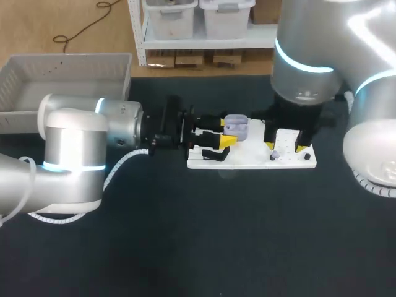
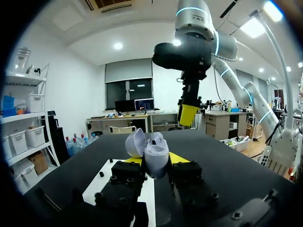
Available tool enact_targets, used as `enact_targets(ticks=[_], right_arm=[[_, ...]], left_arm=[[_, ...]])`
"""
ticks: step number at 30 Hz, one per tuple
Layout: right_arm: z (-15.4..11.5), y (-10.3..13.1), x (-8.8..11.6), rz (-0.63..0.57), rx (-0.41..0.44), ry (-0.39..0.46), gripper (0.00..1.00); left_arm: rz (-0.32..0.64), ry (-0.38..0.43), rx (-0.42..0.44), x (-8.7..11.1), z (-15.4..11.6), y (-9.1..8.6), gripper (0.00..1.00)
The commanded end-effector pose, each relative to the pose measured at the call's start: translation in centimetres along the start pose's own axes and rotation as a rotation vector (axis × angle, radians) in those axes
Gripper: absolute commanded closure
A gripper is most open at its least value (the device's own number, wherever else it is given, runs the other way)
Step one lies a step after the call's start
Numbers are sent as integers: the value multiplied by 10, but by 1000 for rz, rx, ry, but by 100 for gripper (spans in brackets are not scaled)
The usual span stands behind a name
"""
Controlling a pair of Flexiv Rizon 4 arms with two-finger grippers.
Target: Pick up each earbud case from the left stands, insert the matching earbuds, close the lid, and place the case in the box.
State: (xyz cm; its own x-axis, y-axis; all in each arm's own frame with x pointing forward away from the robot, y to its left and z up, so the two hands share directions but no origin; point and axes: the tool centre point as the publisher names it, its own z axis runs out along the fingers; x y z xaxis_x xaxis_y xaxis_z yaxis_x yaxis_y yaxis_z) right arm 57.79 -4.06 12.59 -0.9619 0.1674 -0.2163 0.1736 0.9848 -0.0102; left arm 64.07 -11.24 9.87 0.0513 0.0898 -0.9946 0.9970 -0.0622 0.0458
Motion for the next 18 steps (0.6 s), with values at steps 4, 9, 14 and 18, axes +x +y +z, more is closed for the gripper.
enact_targets(ticks=[4, 9, 14, 18], right_arm=[[15, 3, -7, -15, 12, -12, 55], [19, 3, -9, -24, 3, -22, 53], [22, 0, -15, -12, -6, -31, 51], [24, 2, -16, -2, -19, -31, 51]], left_arm=[[-7, 9, 21, -2, -22, -3, 100], [-9, 8, 62, -5, -27, -5, 100], [3, 7, 89, -8, -30, -6, 100], [19, 16, 94, -7, -31, -6, 100]])
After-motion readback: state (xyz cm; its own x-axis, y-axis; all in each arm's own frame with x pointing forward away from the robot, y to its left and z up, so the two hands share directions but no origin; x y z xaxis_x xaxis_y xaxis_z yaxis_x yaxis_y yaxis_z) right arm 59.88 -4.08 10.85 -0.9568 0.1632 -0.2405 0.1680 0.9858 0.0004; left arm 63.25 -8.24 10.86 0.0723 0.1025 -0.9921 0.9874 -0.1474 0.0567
